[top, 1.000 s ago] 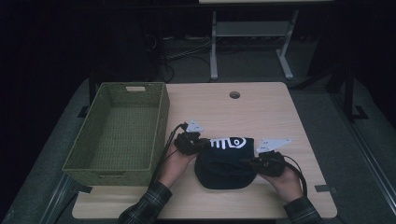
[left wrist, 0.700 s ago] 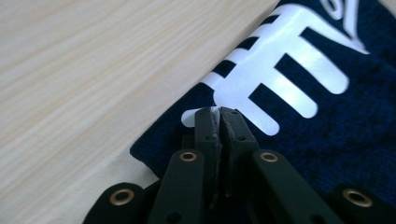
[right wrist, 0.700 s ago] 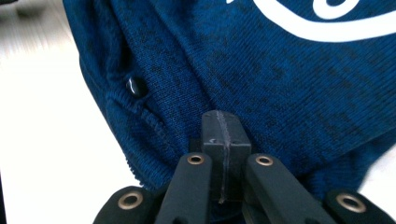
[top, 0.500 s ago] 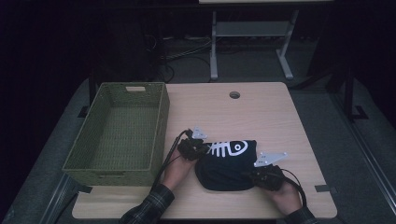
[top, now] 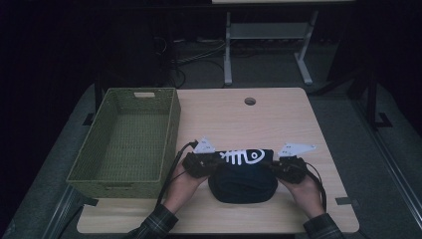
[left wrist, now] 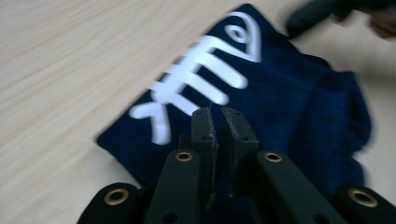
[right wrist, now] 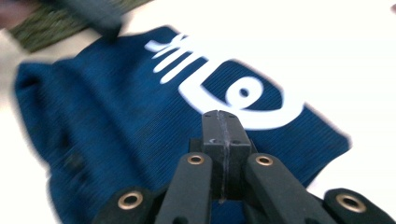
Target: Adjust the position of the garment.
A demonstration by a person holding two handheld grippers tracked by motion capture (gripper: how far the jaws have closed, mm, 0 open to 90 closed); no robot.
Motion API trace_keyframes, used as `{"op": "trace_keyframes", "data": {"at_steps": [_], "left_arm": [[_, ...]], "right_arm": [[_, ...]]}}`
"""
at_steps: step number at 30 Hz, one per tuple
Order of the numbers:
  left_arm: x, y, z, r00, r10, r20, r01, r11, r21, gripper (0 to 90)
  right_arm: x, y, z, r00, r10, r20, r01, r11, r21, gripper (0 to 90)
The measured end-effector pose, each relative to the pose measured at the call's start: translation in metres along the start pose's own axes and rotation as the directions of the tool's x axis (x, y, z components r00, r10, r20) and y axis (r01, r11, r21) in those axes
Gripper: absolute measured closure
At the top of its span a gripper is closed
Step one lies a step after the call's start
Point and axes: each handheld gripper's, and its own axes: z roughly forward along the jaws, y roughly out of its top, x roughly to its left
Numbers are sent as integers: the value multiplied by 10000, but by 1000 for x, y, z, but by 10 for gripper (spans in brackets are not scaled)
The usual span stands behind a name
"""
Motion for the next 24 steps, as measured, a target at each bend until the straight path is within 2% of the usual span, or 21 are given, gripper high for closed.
{"op": "trace_keyframes", "data": {"at_steps": [5,7,12,16,18,24], "left_arm": [[-19,-14,1,9990,341,276,-352,9986,395,833],[-21,-19,4,9988,347,342,-366,9978,556,834],[-21,-26,13,9989,331,330,-361,9948,948,844],[-22,-29,18,9982,538,259,-566,9910,1210,858],[-23,-30,20,9978,641,185,-660,9892,1308,870],[-20,-29,17,9989,304,345,-341,9932,1112,849]], "right_arm": [[-21,8,16,9986,428,308,-429,9991,20,900],[-28,6,24,9969,685,395,-693,9974,194,900],[-38,-2,36,9949,719,713,-779,9933,852,900],[-40,-7,42,9936,796,801,-893,9881,1253,900],[-40,-8,43,9934,818,800,-916,9875,1283,900],[-39,-7,40,9945,694,787,-781,9905,1134,900]]}}
